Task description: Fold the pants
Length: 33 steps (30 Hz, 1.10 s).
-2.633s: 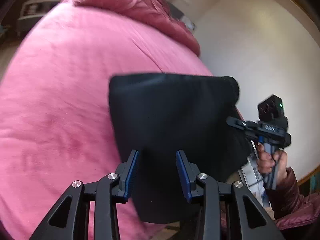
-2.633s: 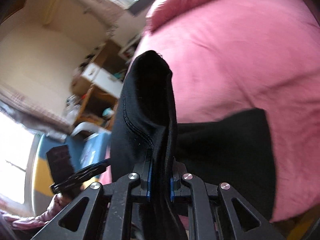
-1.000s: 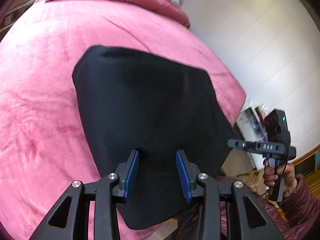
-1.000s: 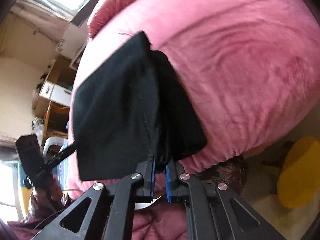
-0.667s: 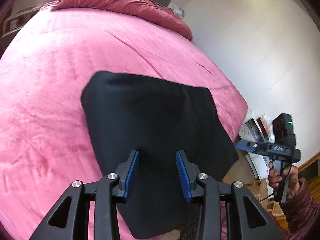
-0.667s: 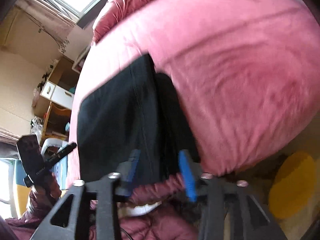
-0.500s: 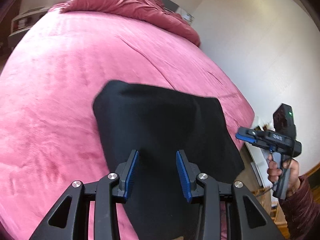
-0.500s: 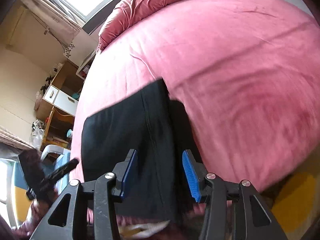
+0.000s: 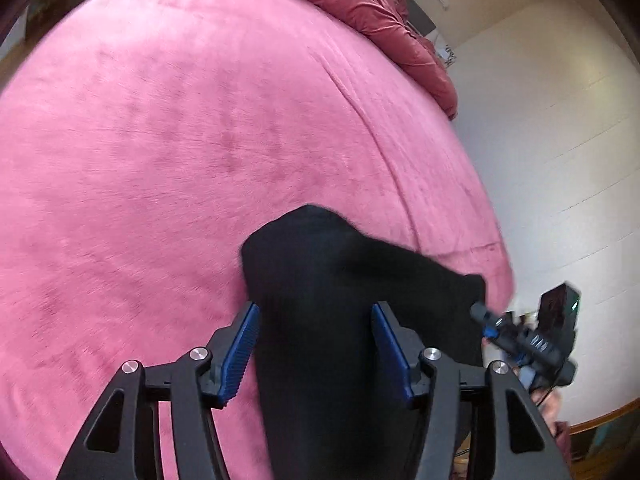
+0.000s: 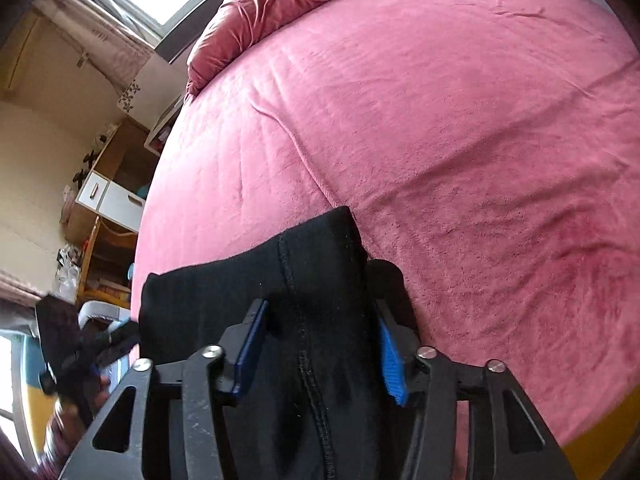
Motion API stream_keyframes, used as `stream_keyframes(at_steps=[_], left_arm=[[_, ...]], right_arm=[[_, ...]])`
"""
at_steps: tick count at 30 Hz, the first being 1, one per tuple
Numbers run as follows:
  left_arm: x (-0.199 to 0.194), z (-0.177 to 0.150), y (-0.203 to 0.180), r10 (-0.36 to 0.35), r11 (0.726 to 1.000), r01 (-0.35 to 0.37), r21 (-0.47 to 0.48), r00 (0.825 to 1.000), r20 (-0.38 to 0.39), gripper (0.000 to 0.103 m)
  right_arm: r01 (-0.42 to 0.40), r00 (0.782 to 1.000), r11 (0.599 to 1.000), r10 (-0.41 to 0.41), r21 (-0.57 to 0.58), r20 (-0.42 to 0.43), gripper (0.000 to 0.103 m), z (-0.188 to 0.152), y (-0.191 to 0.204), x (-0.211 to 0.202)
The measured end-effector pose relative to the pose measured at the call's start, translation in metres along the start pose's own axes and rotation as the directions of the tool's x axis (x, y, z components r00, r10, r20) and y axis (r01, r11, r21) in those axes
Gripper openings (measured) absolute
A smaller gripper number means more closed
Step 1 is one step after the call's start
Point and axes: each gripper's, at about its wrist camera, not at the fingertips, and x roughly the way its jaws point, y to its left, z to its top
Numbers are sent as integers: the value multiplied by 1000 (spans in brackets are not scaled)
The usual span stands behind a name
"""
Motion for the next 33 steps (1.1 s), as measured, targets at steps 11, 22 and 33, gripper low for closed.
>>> stream_keyframes(at_steps=[11, 22, 33], left_arm=[[-5, -6, -31, 180, 970, -203, 136, 969, 167, 25], [1, -30, -56, 379, 887, -416, 199, 904, 199, 54], [-35, -77, -52, 336, 899, -380, 219, 917, 215, 74]], right_arm=[[114, 990, 978, -98, -177, 98, 11, 8, 23, -4], [214, 976, 964, -206, -156, 69, 35, 4, 6, 11], [146, 989, 982, -142, -119, 42, 59, -19, 2, -16]])
